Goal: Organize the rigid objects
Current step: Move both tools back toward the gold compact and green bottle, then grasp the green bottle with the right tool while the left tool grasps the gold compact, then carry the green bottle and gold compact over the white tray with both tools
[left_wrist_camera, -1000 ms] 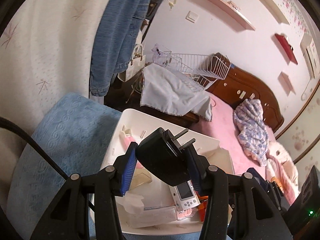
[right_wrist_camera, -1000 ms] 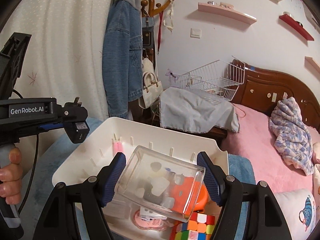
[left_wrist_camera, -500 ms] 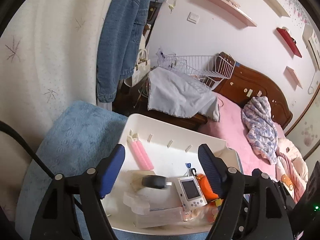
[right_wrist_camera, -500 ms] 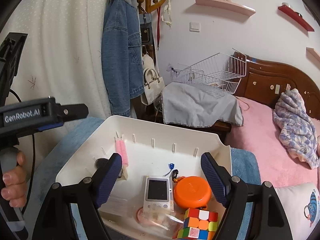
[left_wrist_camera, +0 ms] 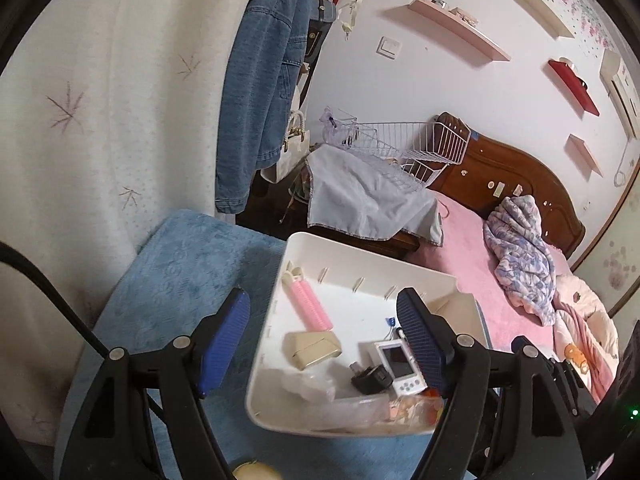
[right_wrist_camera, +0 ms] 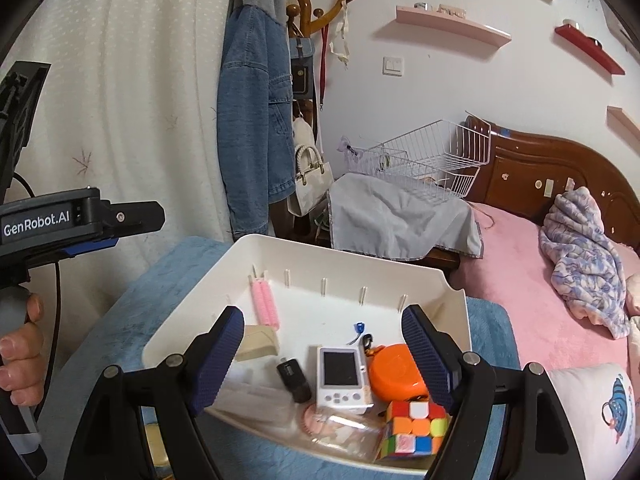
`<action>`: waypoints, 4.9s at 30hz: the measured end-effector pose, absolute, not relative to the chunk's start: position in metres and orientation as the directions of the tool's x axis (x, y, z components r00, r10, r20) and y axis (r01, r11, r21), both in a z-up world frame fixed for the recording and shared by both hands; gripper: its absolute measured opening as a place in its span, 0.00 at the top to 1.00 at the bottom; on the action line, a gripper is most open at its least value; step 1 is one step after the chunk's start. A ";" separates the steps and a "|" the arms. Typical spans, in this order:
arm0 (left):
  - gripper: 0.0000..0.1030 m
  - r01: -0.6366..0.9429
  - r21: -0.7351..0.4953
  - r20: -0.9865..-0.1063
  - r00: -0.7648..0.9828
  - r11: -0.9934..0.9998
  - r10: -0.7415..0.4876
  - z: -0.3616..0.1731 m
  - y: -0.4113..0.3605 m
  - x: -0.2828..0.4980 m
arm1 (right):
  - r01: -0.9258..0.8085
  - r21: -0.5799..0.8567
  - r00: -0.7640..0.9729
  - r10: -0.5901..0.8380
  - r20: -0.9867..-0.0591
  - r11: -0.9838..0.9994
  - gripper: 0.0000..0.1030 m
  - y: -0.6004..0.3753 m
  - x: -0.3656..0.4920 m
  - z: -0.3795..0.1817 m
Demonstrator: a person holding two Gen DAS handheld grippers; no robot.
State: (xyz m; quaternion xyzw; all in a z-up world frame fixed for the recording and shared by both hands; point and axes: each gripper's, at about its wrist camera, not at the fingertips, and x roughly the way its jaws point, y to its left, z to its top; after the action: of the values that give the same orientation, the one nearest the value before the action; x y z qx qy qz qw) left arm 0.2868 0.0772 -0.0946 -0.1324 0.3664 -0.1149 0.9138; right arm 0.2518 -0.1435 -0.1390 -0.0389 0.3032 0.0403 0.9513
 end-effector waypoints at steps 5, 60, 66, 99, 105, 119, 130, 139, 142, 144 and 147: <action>0.22 0.119 -0.306 -0.647 0.702 0.945 -0.298 -0.092 0.093 0.272 | -0.095 -0.055 0.818 0.047 -0.574 0.994 0.21 -0.129 0.234 -0.138; 0.21 0.277 -0.071 -0.979 0.167 0.958 -0.121 -0.222 0.062 0.246 | -0.268 -0.008 0.675 0.182 -0.715 0.963 0.21 -0.053 0.133 -0.240; 0.21 0.240 -0.069 -0.991 0.099 0.968 -0.095 -0.238 0.057 0.251 | -0.353 -0.039 0.631 0.207 -0.747 0.935 0.21 -0.048 0.139 -0.254; 0.41 -0.010 -0.055 -0.997 -0.053 0.998 -0.056 -0.281 0.057 0.260 | -0.643 0.032 0.423 0.389 -0.818 0.766 0.22 -0.021 0.153 -0.297; 0.43 -0.026 -0.055 -0.997 -0.045 0.998 -0.056 -0.281 0.053 0.260 | -0.654 0.025 0.415 0.386 -0.824 0.756 0.29 -0.026 0.164 -0.302; 0.43 0.031 -0.069 -0.997 -0.039 0.997 -0.067 -0.275 0.061 0.246 | -0.593 0.038 0.443 0.364 -0.819 0.805 0.52 -0.037 0.169 -0.302; 0.43 0.116 -0.067 -0.996 -0.058 0.991 -0.061 -0.275 0.086 0.204 | -0.487 0.043 0.452 0.294 -0.842 0.872 0.52 -0.030 0.151 -0.302; 0.43 0.180 -0.048 -0.996 -0.077 0.982 -0.035 -0.272 0.107 0.168 | -0.417 0.034 0.434 0.232 -0.871 0.908 0.56 -0.035 0.126 -0.295; 0.43 0.200 -0.045 -0.997 -0.076 0.979 -0.030 -0.267 0.112 0.161 | -0.401 0.038 0.427 0.224 -0.876 0.915 0.56 -0.039 0.122 -0.293; 0.43 0.217 -0.040 -0.997 -0.073 0.975 -0.024 -0.261 0.115 0.154 | -0.392 0.037 0.430 0.219 -0.876 0.919 0.56 -0.041 0.117 -0.286; 0.43 0.239 -0.038 -0.998 -0.063 0.970 -0.023 -0.248 0.119 0.148 | -0.382 0.024 0.433 0.202 -0.879 0.924 0.56 -0.046 0.105 -0.287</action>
State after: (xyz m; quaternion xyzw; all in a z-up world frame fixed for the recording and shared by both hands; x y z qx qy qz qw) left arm 0.1476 0.1186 -0.2483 0.0748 0.7228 -0.0965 0.6802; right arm 0.1046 -0.0461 -0.2874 -0.0897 0.5036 0.1734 0.8416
